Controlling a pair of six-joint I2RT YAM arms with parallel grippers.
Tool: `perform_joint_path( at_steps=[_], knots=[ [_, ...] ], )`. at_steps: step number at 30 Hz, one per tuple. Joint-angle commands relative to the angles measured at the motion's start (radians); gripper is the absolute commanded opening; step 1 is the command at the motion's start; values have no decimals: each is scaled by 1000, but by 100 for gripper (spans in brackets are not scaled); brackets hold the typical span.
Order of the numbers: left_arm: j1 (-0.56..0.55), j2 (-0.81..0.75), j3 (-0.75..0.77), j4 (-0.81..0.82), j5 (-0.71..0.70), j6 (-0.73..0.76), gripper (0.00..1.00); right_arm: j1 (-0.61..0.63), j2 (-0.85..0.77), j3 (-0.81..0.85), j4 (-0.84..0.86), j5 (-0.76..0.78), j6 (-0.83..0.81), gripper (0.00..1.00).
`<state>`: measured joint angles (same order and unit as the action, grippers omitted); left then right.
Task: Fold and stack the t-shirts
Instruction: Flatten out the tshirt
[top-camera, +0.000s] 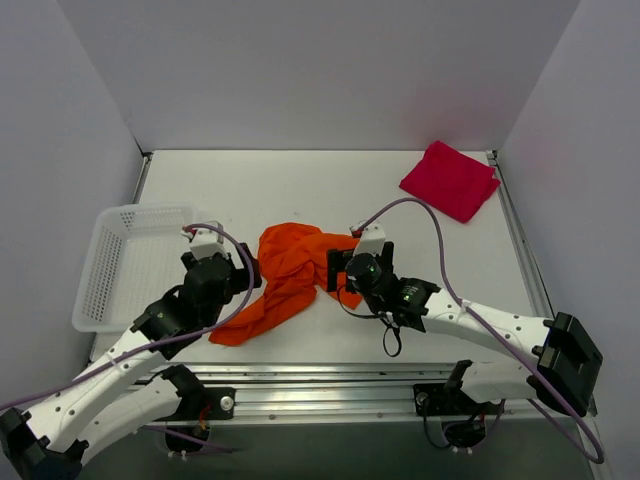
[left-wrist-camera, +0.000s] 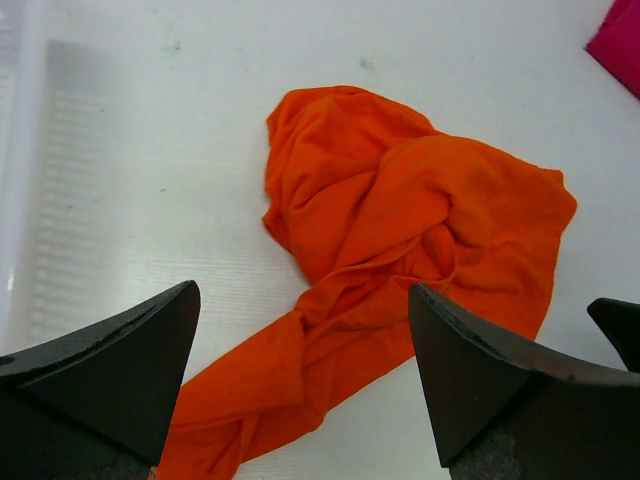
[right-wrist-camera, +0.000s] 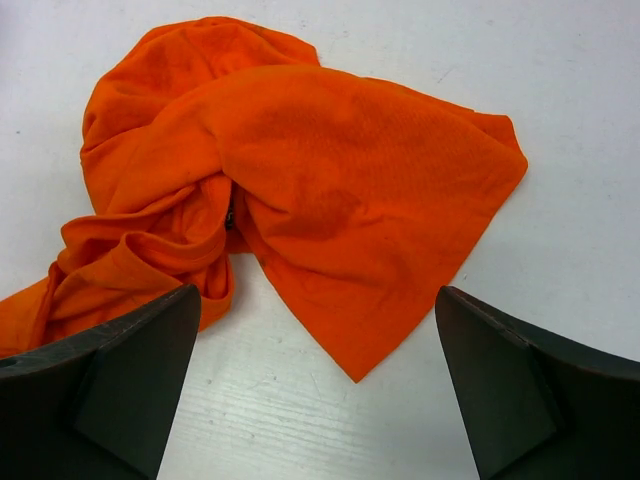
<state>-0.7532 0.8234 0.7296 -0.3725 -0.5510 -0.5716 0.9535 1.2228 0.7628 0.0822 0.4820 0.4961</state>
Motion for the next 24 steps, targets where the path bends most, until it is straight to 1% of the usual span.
perform_joint_path(
  at_steps=[1, 5, 12, 18, 21, 23, 24],
  knots=[
    [-3, -72, -16, -161, -130, -70, 94, 5, 11, 29, 11, 36, 2, 100],
    [-3, -55, -3, -200, -150, -73, 94, 7, -28, 3, 39, 21, -10, 100],
    [-3, -6, 10, -250, -162, -112, 94, 7, -52, -2, 13, 69, -7, 100],
    [-3, 40, 19, -354, -211, -258, 94, 7, -88, -31, 34, 70, -1, 100],
    [-2, 59, -16, -344, -214, -338, 94, 7, -86, -30, 41, 50, -8, 100],
    [-1, 60, -35, -336, -192, -393, 94, 7, -82, -28, 41, 52, -5, 100],
    [-1, 60, -45, -307, -175, -395, 94, 5, -82, -30, 34, 56, -4, 100]
  ],
)
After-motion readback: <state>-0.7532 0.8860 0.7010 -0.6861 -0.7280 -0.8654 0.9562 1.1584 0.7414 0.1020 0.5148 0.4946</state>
